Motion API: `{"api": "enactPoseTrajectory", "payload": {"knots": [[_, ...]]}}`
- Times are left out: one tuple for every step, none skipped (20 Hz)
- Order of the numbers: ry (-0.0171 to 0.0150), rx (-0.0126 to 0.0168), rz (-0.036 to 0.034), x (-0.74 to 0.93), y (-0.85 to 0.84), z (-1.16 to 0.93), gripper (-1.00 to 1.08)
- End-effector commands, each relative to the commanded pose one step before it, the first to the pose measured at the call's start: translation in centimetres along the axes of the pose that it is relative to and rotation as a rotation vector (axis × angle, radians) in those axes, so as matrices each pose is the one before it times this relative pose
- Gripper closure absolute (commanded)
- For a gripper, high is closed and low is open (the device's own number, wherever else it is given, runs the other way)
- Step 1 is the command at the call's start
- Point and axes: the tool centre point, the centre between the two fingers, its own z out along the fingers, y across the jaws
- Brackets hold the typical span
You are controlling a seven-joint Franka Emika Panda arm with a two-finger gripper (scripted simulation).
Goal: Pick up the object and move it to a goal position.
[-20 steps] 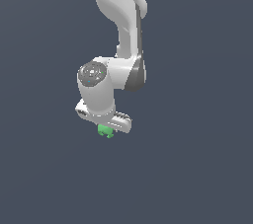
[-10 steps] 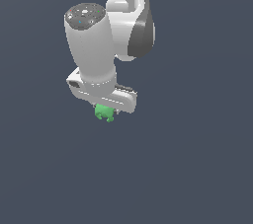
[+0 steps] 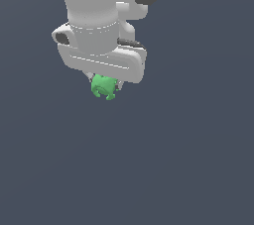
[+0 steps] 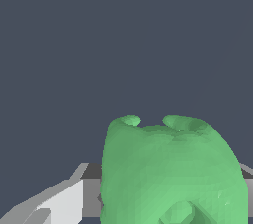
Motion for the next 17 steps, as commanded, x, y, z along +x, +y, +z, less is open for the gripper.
{"api": "enactPoseTrajectory", "payload": {"knots": [[-0.00134,-0.00050,0.00016,-0.282,-0.137,-2.433,1.08],[0.00000,0.00000,0.00000,-0.066,-0.055,-0.819,1.08],[0.00000,0.00000,0.00000,-0.056,-0.052,-0.751,1.08],[0.00000,0.00000,0.00000,-0.048,-0.048,-0.685,1.08],[0.00012,0.00000,-0.00068,-0.055,-0.089,-0.629,1.08],[0.00000,0.00000,0.00000,-0.032,-0.042,-0.561,1.08],[0.00000,0.00000,0.00000,-0.025,-0.038,-0.501,1.08],[0.00000,0.00000,0.00000,-0.019,-0.035,-0.444,1.08],[0.00000,0.00000,0.00000,-0.014,-0.031,-0.388,1.08],[0.00000,0.00000,0.00000,-0.009,-0.028,-0.334,1.08],[0.00000,0.00000,0.00000,-0.006,-0.024,-0.282,1.08],[0.00000,0.00000,0.00000,-0.003,-0.020,-0.232,1.08],[0.00000,0.00000,0.00000,-0.002,-0.016,-0.186,1.08],[0.00000,0.00000,0.00000,-0.001,-0.013,-0.142,1.08],[0.00000,0.00000,0.00000,0.000,-0.009,-0.100,1.08],[0.00000,0.00000,0.00000,0.000,-0.005,-0.060,1.08],[0.00000,0.00000,0.00000,0.000,-0.002,-0.020,1.08]]}}
